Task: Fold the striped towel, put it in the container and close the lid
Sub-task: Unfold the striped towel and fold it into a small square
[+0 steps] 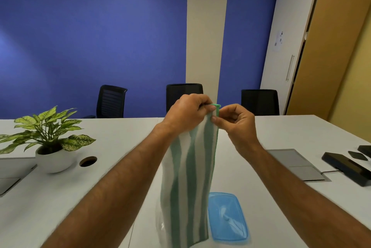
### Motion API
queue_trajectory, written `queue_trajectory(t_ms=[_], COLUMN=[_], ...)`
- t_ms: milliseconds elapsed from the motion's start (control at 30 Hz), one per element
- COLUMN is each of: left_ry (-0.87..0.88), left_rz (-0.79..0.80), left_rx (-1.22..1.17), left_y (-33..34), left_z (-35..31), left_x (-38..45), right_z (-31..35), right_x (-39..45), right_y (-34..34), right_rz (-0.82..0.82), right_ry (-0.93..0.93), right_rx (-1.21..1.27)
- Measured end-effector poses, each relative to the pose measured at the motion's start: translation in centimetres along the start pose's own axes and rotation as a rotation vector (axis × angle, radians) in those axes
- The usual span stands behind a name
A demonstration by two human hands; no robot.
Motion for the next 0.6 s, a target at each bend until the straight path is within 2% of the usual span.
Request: queue_trajectory(t_ms=[267,400,600], left_ry=[-0.002,0.002,0.015], left_rz=[-0.04,-0.075,-0.149], left_rx=[0.021,0.018,0.012], left_y=[-1.2,-2.2,-4.7], left_z=[0.0,0.5,2.2], left_x=[-0.3,-0.3,0.1], right_z=[-2.3,-4.0,-9.9], right_x=[-0.8,-1.6,-5.3], right_y=[1.3,2.0,2.3], right_rz=[0.061,0.173,0.395], right_ry=[0.054,0.165,0.461], right_rx=[-0.024,-0.032,-0.09])
Point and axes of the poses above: each hand's wrist, its own x-axis towards the middle knuckle, its own y-axis out of the palm, z = x × y, the point moved 8 cm from there along x, towards the middle knuckle, and after that the axes turned 13 degrees about x, right-handed, at the moved point
